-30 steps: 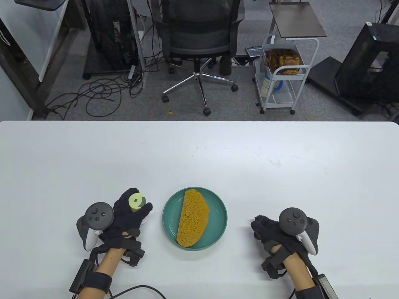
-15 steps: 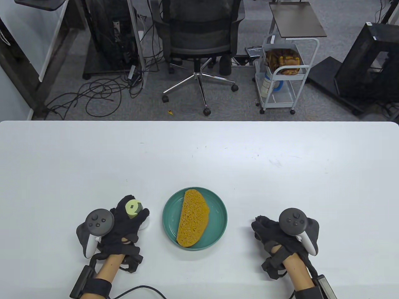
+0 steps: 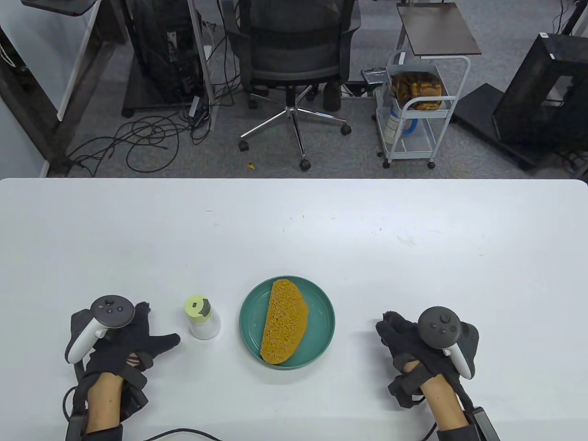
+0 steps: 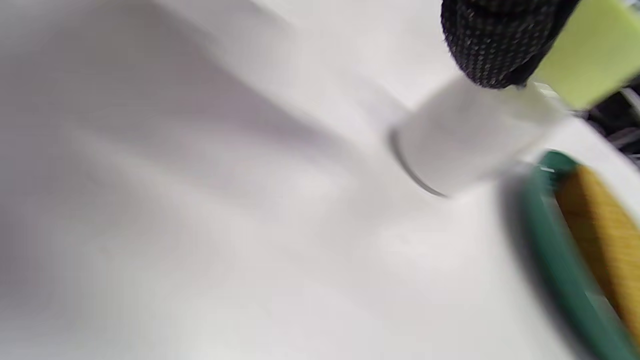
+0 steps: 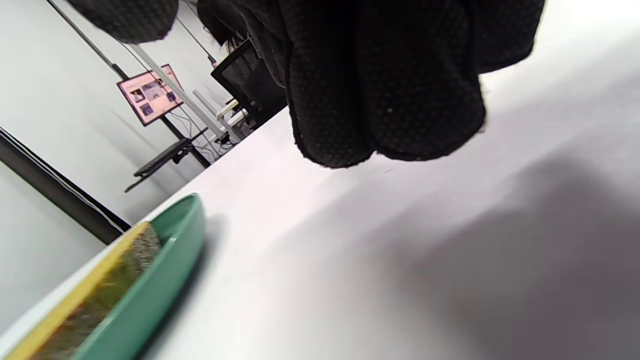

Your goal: Press dispenser to sprinkle granules onto bread slice

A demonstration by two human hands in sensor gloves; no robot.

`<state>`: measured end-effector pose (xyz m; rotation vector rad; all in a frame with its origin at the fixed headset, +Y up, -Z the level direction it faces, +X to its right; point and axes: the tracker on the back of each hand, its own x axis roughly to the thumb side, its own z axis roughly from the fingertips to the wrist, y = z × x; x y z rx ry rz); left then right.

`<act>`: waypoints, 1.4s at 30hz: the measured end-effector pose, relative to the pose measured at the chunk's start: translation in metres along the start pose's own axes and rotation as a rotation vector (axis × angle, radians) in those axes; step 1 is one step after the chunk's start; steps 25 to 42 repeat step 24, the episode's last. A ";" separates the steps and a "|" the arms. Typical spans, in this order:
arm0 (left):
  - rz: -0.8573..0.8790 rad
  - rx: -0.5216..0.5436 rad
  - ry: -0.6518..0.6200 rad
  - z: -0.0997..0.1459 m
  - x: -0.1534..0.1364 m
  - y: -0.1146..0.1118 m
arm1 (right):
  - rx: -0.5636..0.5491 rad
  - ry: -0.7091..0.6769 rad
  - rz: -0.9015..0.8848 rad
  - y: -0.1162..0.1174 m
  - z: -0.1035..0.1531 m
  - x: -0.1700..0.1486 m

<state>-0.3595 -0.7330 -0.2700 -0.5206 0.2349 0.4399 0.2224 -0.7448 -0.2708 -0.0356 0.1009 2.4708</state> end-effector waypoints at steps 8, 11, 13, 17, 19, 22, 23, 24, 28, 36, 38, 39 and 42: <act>-0.205 0.130 -0.042 -0.004 0.024 -0.008 | -0.014 0.019 0.113 0.003 -0.001 -0.003; -0.228 0.071 -0.025 -0.009 0.023 -0.015 | -0.008 0.037 0.112 0.004 -0.001 -0.006; -0.224 0.046 -0.016 -0.012 0.023 -0.018 | 0.000 0.039 0.112 0.006 -0.002 -0.008; -0.230 0.013 -0.004 -0.013 0.023 -0.021 | -0.003 0.042 0.109 0.005 -0.001 -0.009; -0.228 0.006 -0.008 -0.013 0.024 -0.022 | -0.008 0.035 0.107 0.004 -0.001 -0.008; -0.214 -0.015 -0.013 -0.011 0.025 -0.025 | -0.012 0.028 0.116 0.004 0.000 -0.006; -0.215 -0.020 -0.015 -0.011 0.026 -0.025 | -0.010 0.028 0.120 0.004 0.000 -0.006; -0.218 -0.022 -0.019 -0.011 0.027 -0.025 | -0.010 0.029 0.124 0.005 0.000 -0.006; -0.218 -0.022 -0.019 -0.011 0.027 -0.025 | -0.010 0.029 0.124 0.005 0.000 -0.006; -0.218 -0.022 -0.019 -0.011 0.027 -0.025 | -0.010 0.029 0.124 0.005 0.000 -0.006; -0.218 -0.022 -0.019 -0.011 0.027 -0.025 | -0.010 0.029 0.124 0.005 0.000 -0.006; -0.218 -0.022 -0.019 -0.011 0.027 -0.025 | -0.010 0.029 0.124 0.005 0.000 -0.006; -0.218 -0.022 -0.019 -0.011 0.027 -0.025 | -0.010 0.029 0.124 0.005 0.000 -0.006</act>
